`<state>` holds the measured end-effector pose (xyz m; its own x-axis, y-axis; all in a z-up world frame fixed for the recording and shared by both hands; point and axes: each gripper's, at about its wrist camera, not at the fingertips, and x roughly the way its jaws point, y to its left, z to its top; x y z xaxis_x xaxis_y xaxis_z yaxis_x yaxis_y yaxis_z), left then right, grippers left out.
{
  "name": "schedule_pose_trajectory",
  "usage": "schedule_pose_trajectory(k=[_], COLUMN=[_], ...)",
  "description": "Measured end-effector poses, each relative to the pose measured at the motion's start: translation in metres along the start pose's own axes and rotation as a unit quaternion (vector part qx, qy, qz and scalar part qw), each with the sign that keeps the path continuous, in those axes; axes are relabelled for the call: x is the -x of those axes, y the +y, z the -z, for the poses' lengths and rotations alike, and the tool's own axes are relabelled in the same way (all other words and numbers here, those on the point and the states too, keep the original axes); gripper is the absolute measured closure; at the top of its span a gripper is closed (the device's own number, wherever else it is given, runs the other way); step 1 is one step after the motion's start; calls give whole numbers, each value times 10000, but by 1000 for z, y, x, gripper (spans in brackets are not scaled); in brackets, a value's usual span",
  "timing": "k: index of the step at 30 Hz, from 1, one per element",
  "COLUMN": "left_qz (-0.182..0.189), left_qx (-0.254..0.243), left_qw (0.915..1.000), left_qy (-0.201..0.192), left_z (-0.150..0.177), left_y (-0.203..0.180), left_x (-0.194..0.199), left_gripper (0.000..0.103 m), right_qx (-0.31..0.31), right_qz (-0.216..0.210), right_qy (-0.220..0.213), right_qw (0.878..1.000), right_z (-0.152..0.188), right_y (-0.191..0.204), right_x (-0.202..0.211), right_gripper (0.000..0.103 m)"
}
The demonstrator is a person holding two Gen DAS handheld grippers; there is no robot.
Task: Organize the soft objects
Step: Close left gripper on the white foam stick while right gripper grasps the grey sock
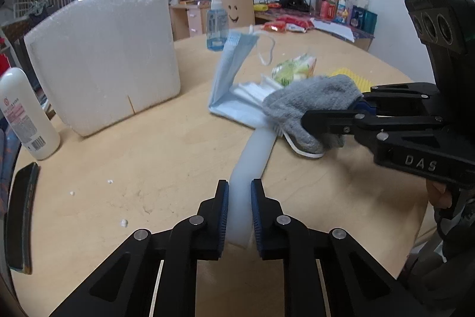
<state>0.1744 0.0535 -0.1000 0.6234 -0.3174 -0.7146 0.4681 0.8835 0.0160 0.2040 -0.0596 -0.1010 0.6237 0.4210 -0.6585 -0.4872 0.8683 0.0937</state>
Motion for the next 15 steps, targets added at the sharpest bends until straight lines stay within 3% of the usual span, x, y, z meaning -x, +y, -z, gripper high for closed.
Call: schedule_pose_trajectory(k=[15], left_qz=[-144], left_qx=[154], left_qw=[9971], left_qy=[-735], left_z=[-10], left_y=[-12], left_x=[57], left_gripper=[89], right_qx=[-105], right_qz=[24], right_qy=[-906], right_qw=[9958], right_z=[-9], right_y=[-5], right_x=[77], right_gripper=[88])
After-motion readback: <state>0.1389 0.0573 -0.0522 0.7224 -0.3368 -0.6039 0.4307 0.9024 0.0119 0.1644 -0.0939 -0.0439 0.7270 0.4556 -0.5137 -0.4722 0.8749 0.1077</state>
